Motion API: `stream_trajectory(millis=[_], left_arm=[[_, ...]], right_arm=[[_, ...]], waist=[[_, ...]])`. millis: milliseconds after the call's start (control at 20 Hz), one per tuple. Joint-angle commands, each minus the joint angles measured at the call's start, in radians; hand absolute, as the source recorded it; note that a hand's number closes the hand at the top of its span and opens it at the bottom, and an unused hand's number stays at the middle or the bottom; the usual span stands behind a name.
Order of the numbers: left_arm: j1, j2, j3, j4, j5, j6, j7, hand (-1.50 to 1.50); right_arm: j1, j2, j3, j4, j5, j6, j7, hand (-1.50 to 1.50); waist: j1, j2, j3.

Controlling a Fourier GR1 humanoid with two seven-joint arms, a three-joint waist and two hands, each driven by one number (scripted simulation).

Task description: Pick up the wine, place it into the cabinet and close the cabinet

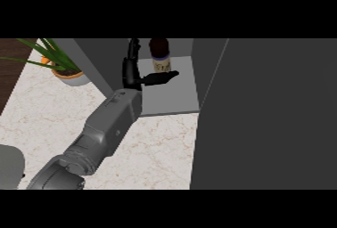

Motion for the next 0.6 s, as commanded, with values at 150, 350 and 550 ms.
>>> stream_trajectory(millis=[150, 350, 550], left_arm=[[0.026, 0.028, 0.025, -0.003, 0.009, -0.027, -0.028, -1.50], [0.033, -0.001, 0.027, -0.008, 0.007, -0.032, -0.057, -1.50], [0.058, 0.019, 0.025, -0.012, -0.002, -0.097, -0.079, -1.50]], right_arm=[[-0.001, -0.002, 0.002, -0.055, -0.037, -0.003, 0.028, -1.50], [0.054, 0.005, 0.027, -0.060, -0.031, 0.011, 0.011, -1.50], [0.049, 0.012, 0.056, -0.033, 0.008, -0.001, -0.028, -1.50]], waist=[[-0.002, 0.005, -0.004], [-0.011, 0.005, -0.003], [0.005, 0.002, -0.003]])
